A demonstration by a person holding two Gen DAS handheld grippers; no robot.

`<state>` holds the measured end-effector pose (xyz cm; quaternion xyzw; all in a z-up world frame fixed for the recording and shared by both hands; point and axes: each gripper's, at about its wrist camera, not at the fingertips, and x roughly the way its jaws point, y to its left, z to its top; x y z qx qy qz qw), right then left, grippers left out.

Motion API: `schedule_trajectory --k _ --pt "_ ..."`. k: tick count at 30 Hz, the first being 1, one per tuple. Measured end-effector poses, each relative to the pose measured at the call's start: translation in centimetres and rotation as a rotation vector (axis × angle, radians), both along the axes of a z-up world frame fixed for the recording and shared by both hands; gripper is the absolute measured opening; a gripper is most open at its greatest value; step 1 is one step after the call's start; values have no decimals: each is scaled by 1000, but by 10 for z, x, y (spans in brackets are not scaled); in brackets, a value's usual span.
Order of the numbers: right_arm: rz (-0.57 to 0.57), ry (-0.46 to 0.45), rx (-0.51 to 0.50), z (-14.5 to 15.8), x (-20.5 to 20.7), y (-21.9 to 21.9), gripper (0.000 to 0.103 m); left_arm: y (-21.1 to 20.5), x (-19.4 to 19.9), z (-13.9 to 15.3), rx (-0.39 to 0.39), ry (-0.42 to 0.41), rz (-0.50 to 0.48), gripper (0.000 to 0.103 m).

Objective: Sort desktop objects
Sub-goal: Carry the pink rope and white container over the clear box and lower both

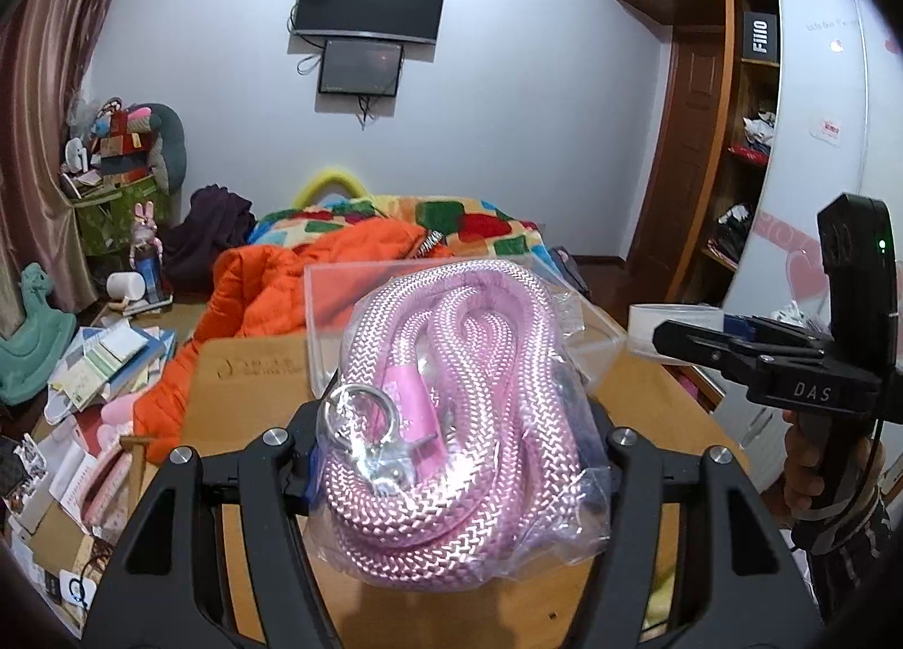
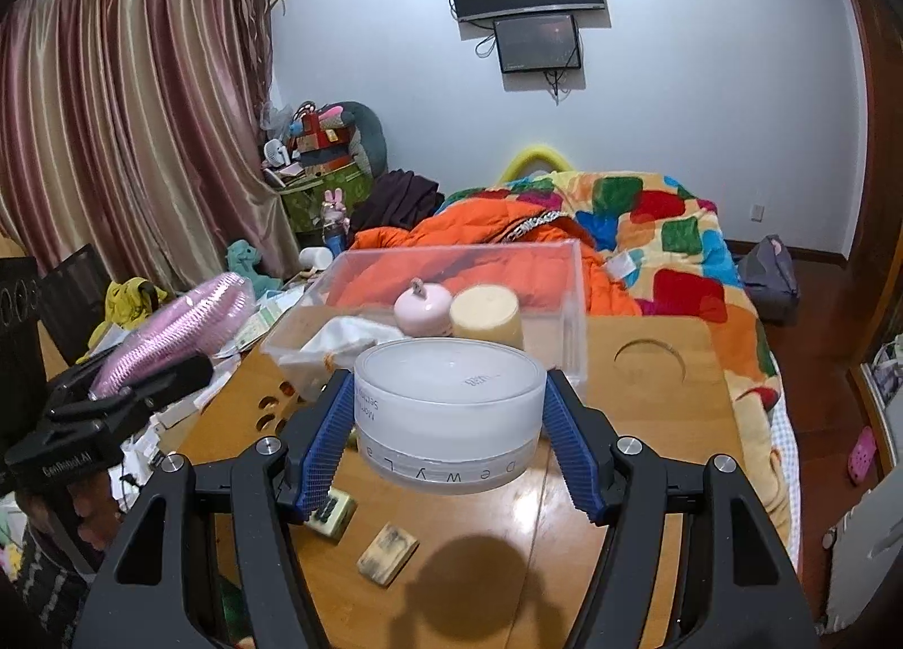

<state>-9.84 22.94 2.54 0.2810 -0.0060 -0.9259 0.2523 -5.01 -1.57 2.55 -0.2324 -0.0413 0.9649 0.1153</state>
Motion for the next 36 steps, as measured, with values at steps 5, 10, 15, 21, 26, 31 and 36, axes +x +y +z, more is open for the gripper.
schedule_trajectory --k 5,10,15,21,26,31,36 --pt "-16 14 2 7 -18 3 62 -9 -17 10 12 22 19 63" --pt "-44 30 -7 16 -41 4 62 -17 -38 16 26 22 35 63" --pt "-60 15 -3 16 -73 -1 62 -26 -64 17 48 1 39 63" --pt "-57 -18 33 7 -111 -16 62 -27 -100 6 38 -47 59 63" --pt "-61 -48 66 -2 -138 -29 62 -23 -128 -11 27 -105 60 63" --pt "-49 -73 96 -11 -162 -43 62 -20 -147 -25 23 -152 66 63" --pt "-35 -106 144 -25 -179 -60 62 -21 -157 -35 23 -187 67 63"
